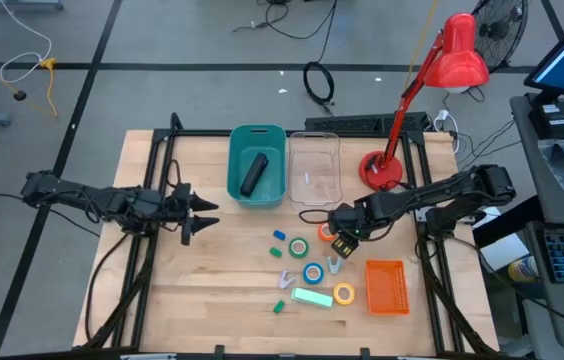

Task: Pick and place Stapler, Stapler remover, tape
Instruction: Put the small yellow stapler into the green bin

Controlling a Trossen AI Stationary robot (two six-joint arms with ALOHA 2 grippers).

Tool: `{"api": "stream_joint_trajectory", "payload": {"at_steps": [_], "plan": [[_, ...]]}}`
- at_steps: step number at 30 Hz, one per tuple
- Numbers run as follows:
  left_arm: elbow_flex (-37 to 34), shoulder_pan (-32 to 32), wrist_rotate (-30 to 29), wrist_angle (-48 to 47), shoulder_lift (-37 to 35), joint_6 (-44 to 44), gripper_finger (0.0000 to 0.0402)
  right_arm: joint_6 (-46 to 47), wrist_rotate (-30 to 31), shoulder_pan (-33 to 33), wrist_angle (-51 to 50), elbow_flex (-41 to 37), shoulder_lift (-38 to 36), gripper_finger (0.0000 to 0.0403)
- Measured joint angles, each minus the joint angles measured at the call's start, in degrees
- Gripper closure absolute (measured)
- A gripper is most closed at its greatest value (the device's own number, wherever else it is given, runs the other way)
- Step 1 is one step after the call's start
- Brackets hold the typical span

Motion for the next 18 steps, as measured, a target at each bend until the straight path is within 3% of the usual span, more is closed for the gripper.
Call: {"api": "stream_joint_trajectory", "payload": {"at_steps": [18], "plan": [[0.02, 0.0, -0.01, 0.07, 0.0, -1.3, 0.0174, -1.06, -0.62, 1.65, 4.12, -0.04, 6.98, 0.025]]}}
